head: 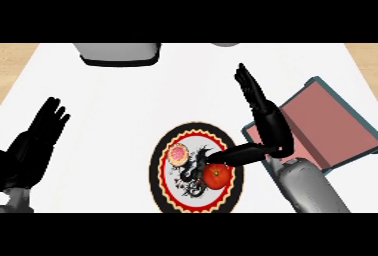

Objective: Pick the cupcake from the plate and place it in the cardboard box

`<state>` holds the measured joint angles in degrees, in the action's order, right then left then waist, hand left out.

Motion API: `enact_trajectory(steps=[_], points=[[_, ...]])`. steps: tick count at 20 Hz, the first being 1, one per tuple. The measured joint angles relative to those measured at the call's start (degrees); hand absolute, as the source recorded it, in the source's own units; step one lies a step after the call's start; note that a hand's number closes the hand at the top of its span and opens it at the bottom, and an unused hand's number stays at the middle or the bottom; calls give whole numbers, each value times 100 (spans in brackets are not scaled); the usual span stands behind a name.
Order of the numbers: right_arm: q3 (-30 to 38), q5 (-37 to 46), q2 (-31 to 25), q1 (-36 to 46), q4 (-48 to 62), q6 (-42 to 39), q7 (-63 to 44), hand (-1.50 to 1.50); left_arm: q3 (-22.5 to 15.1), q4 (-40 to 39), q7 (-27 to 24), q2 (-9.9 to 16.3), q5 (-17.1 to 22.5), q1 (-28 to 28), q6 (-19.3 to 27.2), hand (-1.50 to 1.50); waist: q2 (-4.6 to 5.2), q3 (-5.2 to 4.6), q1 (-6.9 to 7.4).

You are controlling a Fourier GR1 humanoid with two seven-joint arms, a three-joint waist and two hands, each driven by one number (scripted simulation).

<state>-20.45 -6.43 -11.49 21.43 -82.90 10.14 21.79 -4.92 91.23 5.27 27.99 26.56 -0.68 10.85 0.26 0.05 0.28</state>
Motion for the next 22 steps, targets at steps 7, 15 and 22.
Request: enact_trajectory(steps=[7,15,22], points=[[-620,970,-820,157,-692,-471,-722,-150,56,179,325,33,90,18,-91,0,-64,-18,-40],[-1532,2275,-1492,1158,-1120,-1442,-3172,-150,69,227,381,33,89,68,-161,0,-87,-29,-20],[-2024,2442,-716,1888,-1165,-2529,-5315,-150,171,68,304,-27,66,1,-316,0,-52,-18,1]])
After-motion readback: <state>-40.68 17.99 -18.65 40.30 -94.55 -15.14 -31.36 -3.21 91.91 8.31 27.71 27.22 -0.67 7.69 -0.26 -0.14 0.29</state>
